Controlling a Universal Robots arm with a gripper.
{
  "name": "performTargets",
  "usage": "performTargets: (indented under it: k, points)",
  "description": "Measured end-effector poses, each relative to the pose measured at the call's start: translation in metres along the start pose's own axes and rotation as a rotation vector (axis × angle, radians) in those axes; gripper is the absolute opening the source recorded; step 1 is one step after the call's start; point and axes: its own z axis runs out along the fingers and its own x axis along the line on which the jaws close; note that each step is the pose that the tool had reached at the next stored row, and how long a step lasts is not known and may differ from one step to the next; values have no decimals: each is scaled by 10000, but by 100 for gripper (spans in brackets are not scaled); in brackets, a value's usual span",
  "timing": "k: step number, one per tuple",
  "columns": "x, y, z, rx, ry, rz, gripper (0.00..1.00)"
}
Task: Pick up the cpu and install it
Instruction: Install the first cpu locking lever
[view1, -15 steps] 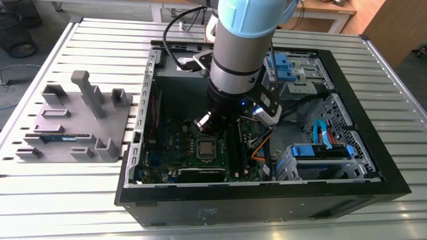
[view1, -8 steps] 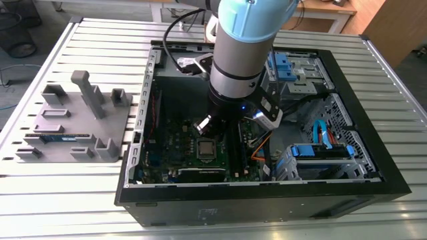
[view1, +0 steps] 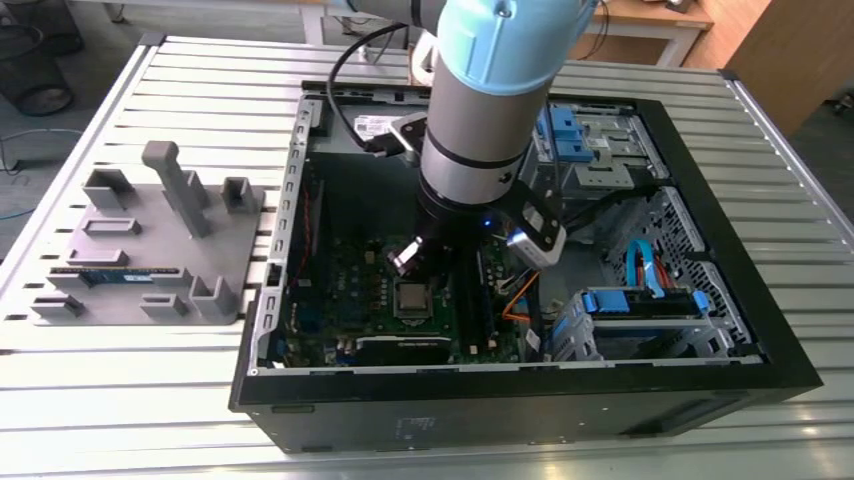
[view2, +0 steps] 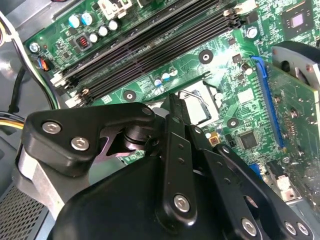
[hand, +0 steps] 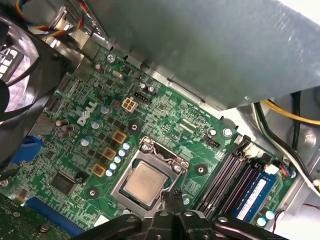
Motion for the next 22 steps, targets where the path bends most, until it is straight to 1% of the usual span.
performTargets:
  k: [8,16,22]
  points:
    - [29,-58,33,-2,-4,135,11]
    - [77,-140,80,-6,-9,310,11]
    - [83,-159,114,-6,-9,376,11]
